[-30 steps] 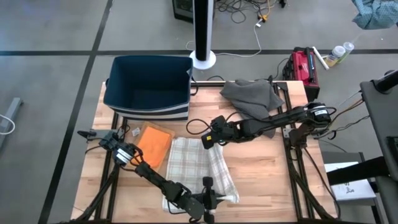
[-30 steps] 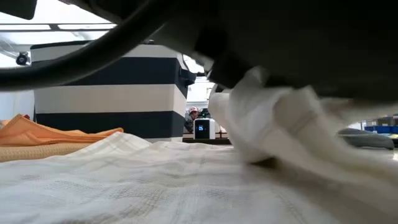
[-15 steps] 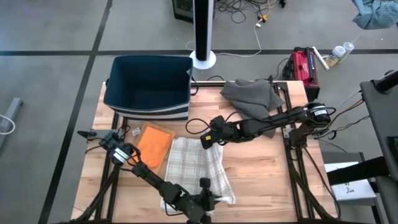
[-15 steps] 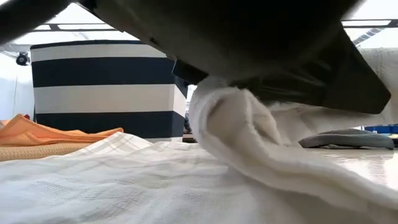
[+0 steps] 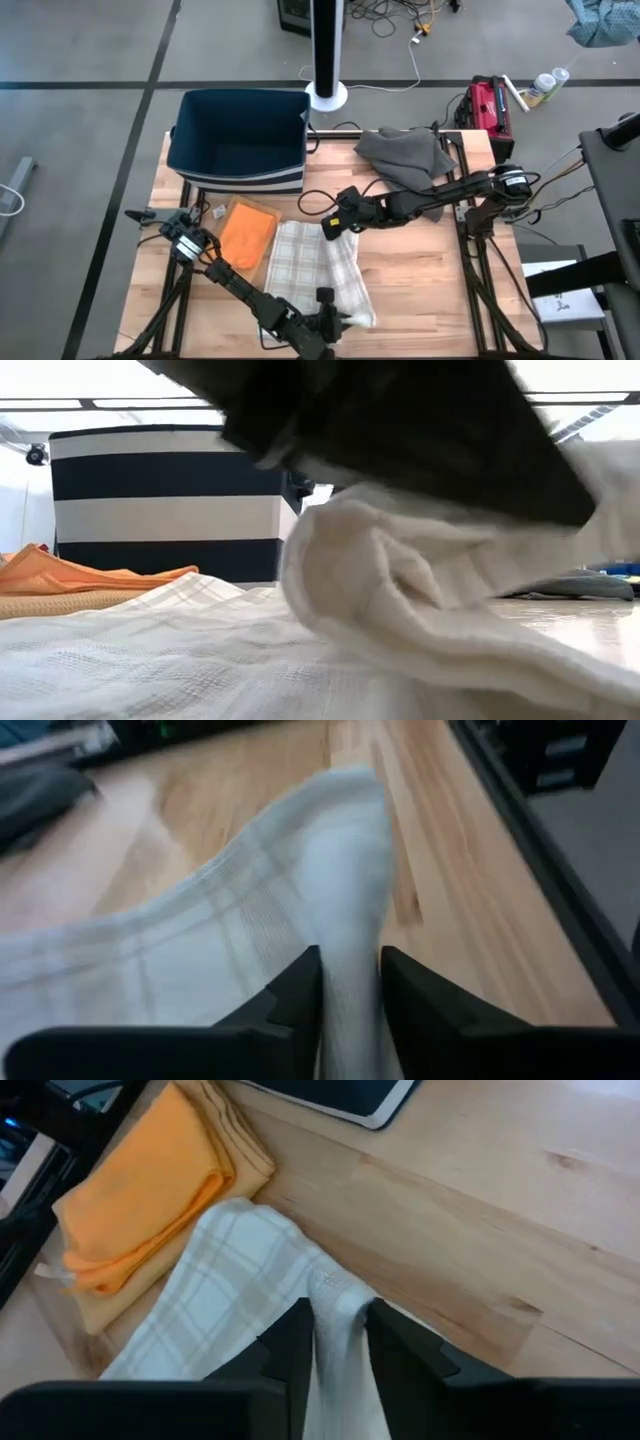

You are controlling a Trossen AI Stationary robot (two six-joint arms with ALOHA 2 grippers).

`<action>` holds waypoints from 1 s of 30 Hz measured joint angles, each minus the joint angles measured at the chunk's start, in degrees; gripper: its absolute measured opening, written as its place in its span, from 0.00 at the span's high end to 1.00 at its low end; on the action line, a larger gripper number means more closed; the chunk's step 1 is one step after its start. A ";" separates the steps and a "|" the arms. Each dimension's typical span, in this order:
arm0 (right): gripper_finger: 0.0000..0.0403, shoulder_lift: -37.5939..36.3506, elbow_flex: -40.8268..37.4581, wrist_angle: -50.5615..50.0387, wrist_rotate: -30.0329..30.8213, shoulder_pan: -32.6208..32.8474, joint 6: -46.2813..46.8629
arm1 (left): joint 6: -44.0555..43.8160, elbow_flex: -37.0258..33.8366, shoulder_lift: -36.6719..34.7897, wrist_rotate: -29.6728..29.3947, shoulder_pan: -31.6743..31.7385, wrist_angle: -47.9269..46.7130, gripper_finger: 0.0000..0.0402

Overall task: Fold towel
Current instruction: Fold the white patterned kitchen towel

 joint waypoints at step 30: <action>0.46 -2.97 -1.65 -21.05 3.69 32.84 27.20 | -4.27 2.00 -0.36 6.01 -0.73 -10.19 0.64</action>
